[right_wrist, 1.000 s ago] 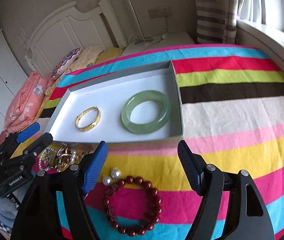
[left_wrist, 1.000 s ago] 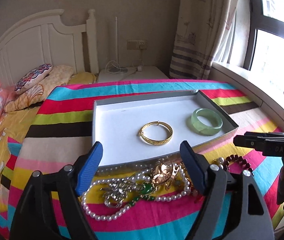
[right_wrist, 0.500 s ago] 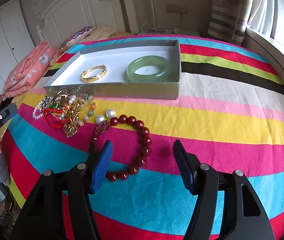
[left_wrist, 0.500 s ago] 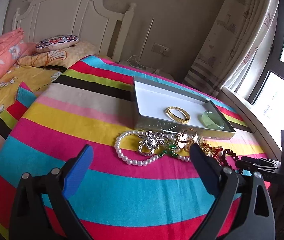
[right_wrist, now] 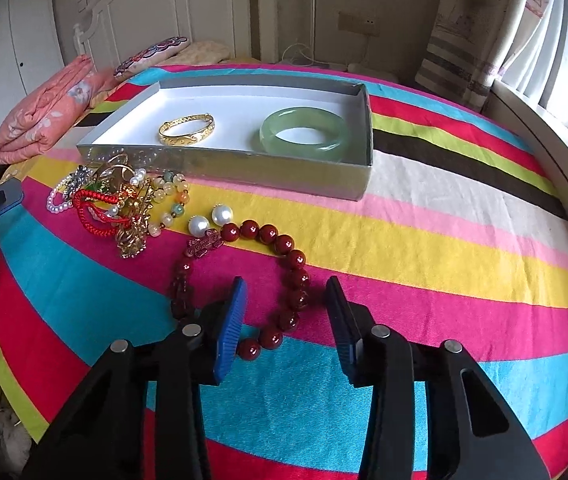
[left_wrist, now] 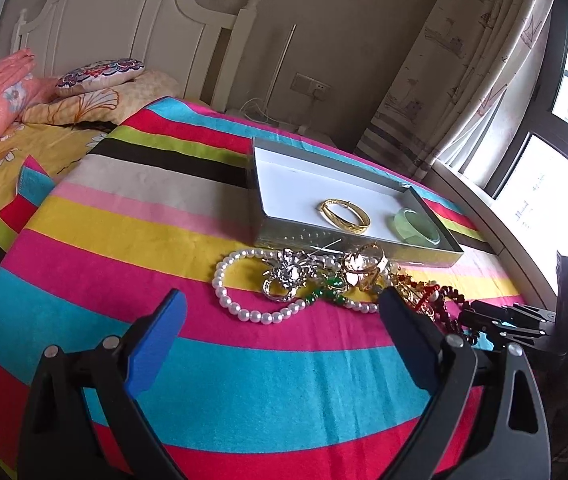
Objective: Organize jewelry
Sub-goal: 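Withdraw both open tools from the box toward the jewelry pile, then grasp the dark red bead bracelet with the right tool while the left tool grasps the gold ring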
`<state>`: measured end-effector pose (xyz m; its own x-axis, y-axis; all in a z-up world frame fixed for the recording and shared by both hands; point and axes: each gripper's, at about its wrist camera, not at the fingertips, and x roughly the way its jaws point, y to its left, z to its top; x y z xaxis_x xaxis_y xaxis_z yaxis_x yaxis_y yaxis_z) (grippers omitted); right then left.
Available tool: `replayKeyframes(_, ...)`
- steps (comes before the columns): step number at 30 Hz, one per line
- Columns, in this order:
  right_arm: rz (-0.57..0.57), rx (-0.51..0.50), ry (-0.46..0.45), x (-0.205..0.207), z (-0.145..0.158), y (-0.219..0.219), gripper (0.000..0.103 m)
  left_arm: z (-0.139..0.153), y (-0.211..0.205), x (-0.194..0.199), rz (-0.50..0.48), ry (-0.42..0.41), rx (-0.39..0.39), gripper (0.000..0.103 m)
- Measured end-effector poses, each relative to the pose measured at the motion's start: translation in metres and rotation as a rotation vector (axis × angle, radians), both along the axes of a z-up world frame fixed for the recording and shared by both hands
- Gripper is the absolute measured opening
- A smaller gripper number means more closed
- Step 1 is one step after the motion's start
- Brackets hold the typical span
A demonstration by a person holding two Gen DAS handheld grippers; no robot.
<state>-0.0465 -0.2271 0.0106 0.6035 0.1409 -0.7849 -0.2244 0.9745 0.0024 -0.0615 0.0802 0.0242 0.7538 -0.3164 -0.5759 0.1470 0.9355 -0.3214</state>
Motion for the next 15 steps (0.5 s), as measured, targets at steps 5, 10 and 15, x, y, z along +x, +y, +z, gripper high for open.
replayKeyframes(5,-0.004,-0.017,-0.004,0.0,0.0,0.002,0.038,-0.002,-0.001,0.002,-0.019,0.016,-0.008,0.096)
replayKeyframes(10,-0.006,-0.019,-0.002,0.001,-0.001,0.002,0.039,0.005,-0.019,-0.005,-0.086,-0.019,0.069,0.096)
replayKeyframes(15,-0.017,-0.015,-0.002,0.002,-0.001,0.001,0.039,0.018,-0.069,-0.014,-0.228,-0.051,0.146,0.095)
